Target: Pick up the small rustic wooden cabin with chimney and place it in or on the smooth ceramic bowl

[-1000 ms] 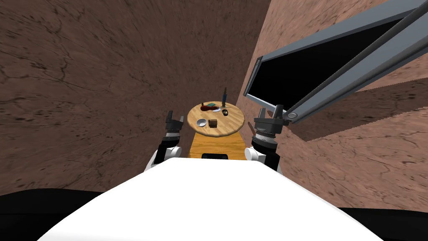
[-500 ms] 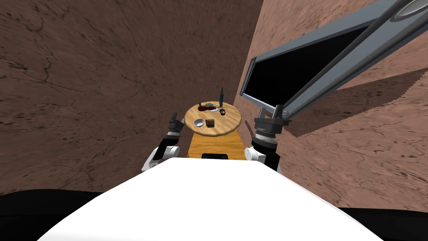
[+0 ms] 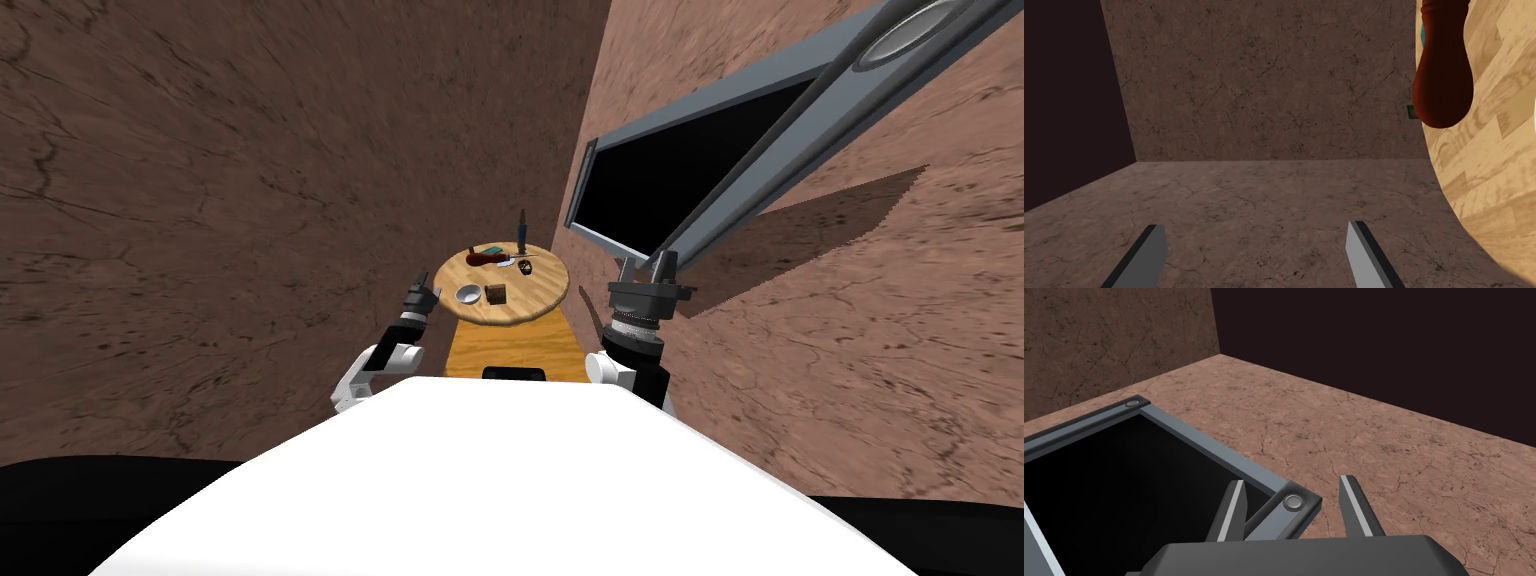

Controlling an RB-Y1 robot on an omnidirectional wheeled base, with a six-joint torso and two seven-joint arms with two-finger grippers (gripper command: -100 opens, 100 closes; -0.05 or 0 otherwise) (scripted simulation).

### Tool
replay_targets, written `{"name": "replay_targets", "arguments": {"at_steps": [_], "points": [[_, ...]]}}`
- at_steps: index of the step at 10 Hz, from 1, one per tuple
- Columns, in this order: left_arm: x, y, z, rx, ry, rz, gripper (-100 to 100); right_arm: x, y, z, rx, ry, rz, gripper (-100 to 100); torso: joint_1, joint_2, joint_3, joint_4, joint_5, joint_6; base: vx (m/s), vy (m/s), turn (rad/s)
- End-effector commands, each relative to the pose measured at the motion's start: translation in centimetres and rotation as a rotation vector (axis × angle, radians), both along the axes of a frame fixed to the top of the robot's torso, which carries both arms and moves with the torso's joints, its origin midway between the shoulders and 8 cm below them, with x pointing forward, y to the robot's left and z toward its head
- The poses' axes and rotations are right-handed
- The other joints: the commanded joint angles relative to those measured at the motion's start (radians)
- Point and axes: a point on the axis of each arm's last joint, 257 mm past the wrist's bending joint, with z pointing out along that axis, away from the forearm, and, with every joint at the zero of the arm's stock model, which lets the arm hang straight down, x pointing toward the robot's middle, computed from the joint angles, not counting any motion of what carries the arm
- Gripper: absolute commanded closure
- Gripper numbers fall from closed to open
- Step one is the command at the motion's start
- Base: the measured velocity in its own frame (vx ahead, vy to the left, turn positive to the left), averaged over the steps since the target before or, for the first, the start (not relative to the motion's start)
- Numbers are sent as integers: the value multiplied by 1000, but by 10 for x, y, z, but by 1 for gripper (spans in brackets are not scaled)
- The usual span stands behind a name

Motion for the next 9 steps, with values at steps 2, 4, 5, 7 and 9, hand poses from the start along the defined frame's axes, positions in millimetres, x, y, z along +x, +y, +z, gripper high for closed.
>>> {"name": "replay_targets", "arguments": {"at_steps": [2, 4, 5, 7, 9], "points": [[6, 15, -19, 39, 78, 28, -100, 0, 0, 0, 0, 0, 0, 0, 0, 0, 0, 0, 0, 0, -8, -44, -89], [10, 28, -32, 66, 130, 50, -100, 0, 0, 0, 0, 0, 0, 0, 1, 0, 0, 0, 0, 0, -5, -38, -78], [11, 29, -33, 66, 133, 51, -100, 0, 0, 0, 0, 0, 0, 0, 1, -1, 0, 0, 0, 0, -1, -32, -62], [14, 42, -45, 92, 184, 75, -100, 0, 0, 0, 0, 0, 0, 0, 0, -1, 0, 0, 0, 0, -1, -43, -92], [16, 57, -57, 118, 235, 101, -100, 0, 0, 0, 0, 0, 0, 0, 0, -1, 0, 0, 0, 0, 0, -43, -96]]}}
